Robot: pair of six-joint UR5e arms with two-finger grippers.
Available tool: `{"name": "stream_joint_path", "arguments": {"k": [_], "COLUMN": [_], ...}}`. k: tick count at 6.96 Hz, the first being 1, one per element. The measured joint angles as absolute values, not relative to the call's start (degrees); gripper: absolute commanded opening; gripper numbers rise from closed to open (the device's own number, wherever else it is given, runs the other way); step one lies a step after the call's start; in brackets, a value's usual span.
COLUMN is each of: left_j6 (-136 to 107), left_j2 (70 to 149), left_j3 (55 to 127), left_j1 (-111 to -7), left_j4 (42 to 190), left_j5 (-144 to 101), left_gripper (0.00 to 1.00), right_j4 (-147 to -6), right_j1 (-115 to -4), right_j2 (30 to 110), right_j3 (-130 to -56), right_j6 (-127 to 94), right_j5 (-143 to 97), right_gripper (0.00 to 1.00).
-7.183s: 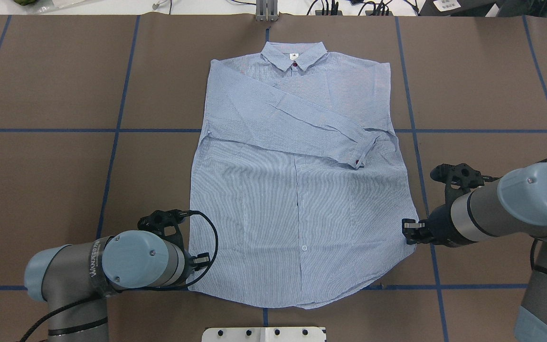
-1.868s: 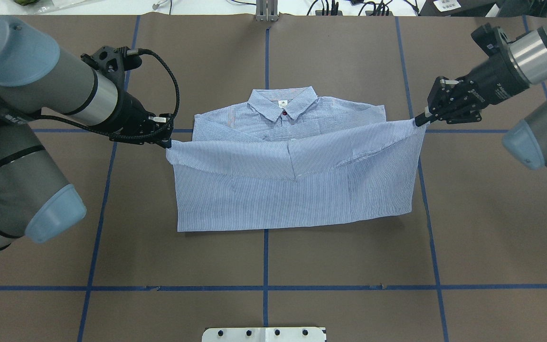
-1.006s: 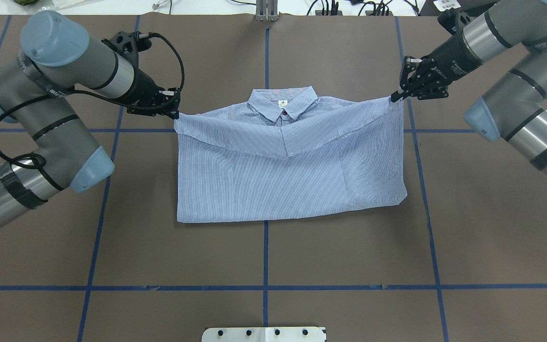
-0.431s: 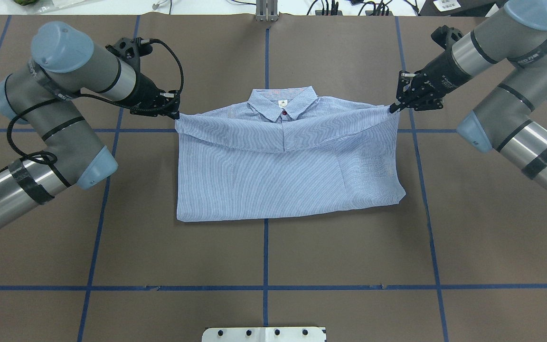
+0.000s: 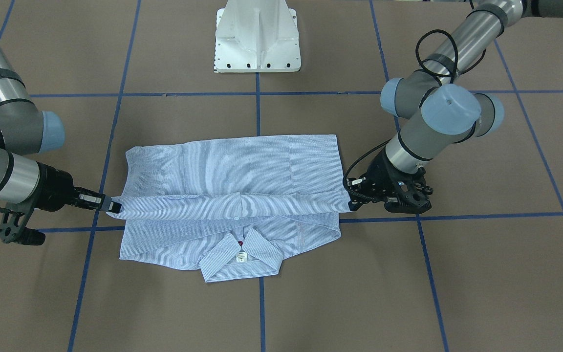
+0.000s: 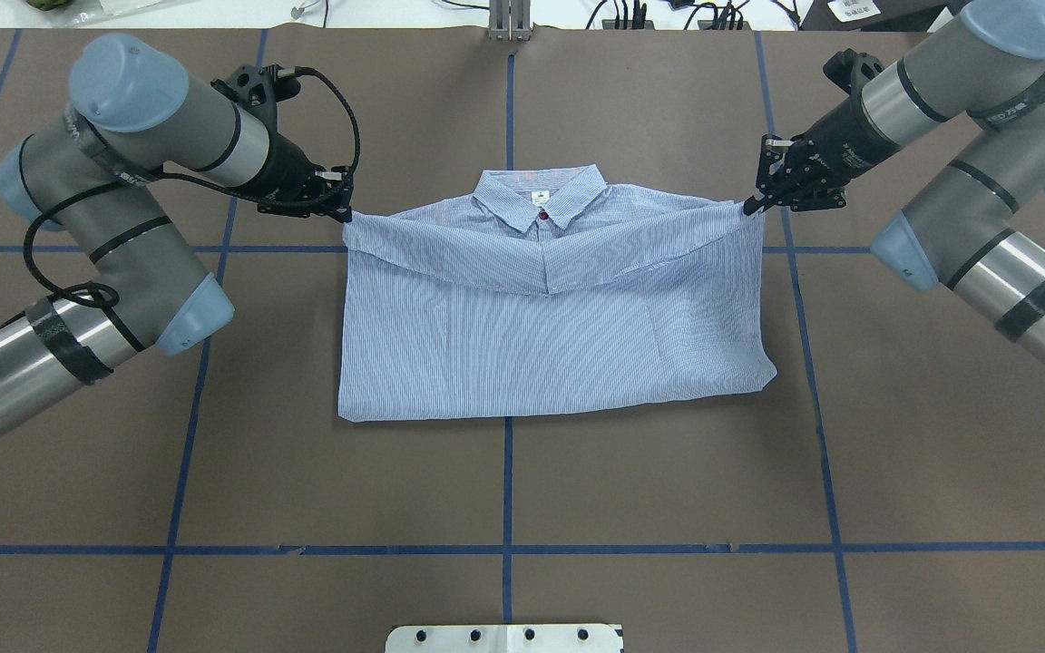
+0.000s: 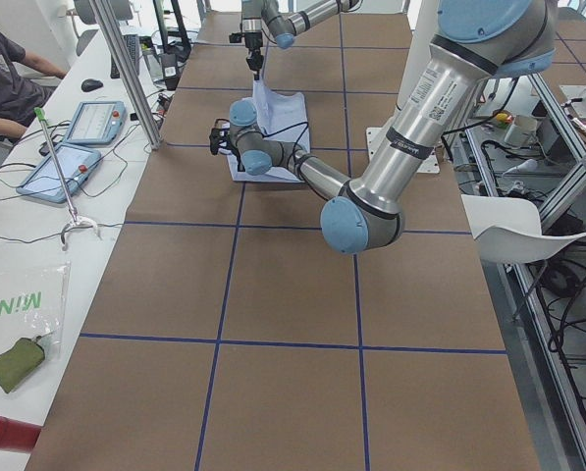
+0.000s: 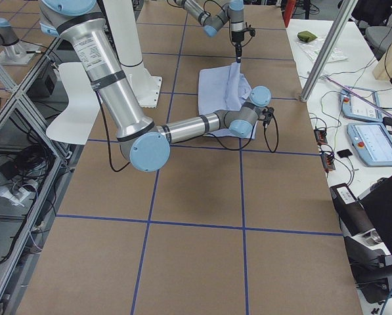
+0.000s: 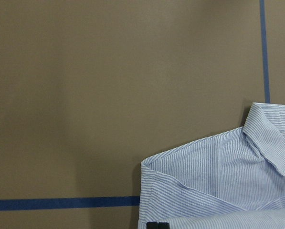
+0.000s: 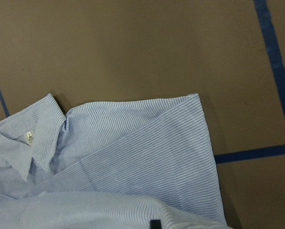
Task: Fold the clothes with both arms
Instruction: 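Raise the left gripper away while the right gripper lowers to the folded shirt's side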
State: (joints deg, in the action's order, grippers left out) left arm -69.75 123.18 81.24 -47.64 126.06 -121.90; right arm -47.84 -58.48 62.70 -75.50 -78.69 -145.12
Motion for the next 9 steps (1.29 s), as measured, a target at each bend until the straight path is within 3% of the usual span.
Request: {"name": "stream_joint_path", "arguments": {"k": [1,4,9], "left_j6": [-69.6,-69.3,-69.7], "left_j2": [123.2,123.2,122.4], "left_j3": [81.2,81.5,84.6], "left_j1": [-47.6,-49.2,-50.3], "left_j4": [126.1,126.1,125.4], "left_j5": [-121.9,-122.0,-124.4], "left_gripper": [0.99,0.99,0.99], "right_j4": [-47.9,-47.4,-47.2], "right_j1": [-58.5,-58.8,-47.5], "right_j2": [62.7,64.0,77.0], "right_j3": [-75.4,-76.4,-89.7], "right_j6": [-78.9,-78.9,-79.3], "right_j5": [-144.0,-143.6,-139.1], "right_gripper": [1.0,1.0,1.0]}}
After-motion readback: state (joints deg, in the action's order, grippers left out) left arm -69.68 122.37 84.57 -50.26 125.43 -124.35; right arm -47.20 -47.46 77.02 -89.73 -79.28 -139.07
